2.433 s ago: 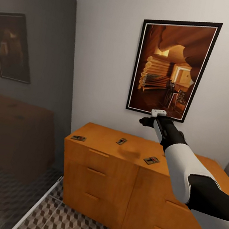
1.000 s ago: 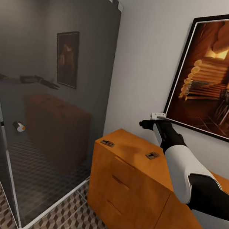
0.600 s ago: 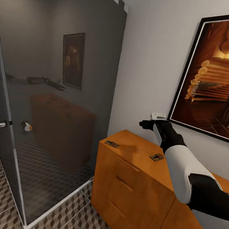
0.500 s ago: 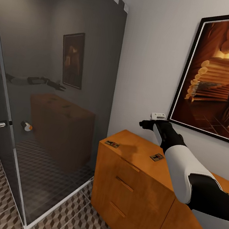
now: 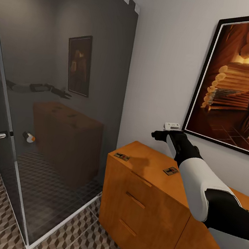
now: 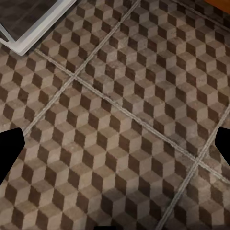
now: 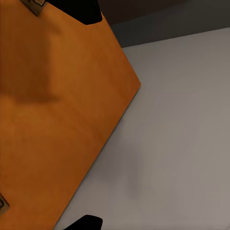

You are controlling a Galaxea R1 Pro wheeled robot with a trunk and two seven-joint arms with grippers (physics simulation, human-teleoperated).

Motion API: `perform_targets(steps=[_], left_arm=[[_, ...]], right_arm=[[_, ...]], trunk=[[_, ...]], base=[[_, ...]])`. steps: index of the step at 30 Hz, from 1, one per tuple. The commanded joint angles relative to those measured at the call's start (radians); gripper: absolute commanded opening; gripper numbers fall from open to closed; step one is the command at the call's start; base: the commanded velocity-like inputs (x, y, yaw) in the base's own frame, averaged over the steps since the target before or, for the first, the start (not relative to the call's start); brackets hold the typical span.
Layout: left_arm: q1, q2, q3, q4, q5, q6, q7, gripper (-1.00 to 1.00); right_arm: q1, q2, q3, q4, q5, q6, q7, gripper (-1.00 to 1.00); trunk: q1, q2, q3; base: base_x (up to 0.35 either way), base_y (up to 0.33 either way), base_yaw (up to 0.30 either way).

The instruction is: Take the four mousetraps from the cabinet in the bathroom and place them on the bathroom floor. Make sure all four end up on the same floor surface, and ensure that at least two of them are either under or directly next to the same bathroom sink.

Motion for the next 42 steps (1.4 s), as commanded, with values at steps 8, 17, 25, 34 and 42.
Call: perform_targets(steps=[8, 17, 25, 34, 42], left_arm=[[-0.001, 0.0, 0.0, 0.001, -0.001, -0.003, 0.001, 1.0], [-0.001, 0.0, 0.0, 0.001, -0.001, -0.003, 0.001, 1.0], [-0.001, 0.0, 0.0, 0.001, -0.001, -0.003, 0.001, 1.0], [-0.001, 0.0, 0.0, 0.001, -0.001, -0.003, 0.001, 1.0], [-0.001, 0.0, 0.0, 0.001, -0.001, -0.004, 0.001, 1.0]], right_arm=[[0.0, 0.0, 0.0, -0.001, 0.01, 0.006, 0.004, 1.0], [0.0, 0.0, 0.001, 0.0, 0.009, 0.006, 0.004, 1.0], [0.0, 0.0, 0.0, 0.009, 0.01, -0.009, 0.004, 1.0], [0.0, 0.0, 0.0, 0.028, 0.01, -0.018, 0.004, 1.0], [0.0, 0.001, 0.002, 0.042, 0.009, -0.019, 0.007, 1.0]], trunk=[[0.0, -0.001, -0.001], [0.0, -0.001, -0.001], [0.0, -0.001, -0.001], [0.0, -0.001, -0.001], [0.0, -0.001, -0.001]], base=[[0.0, 0.0, 0.0], [0.0, 0.0, 0.0], [0.0, 0.0, 0.0], [0.0, 0.0, 0.0], [0.0, 0.0, 0.0]])
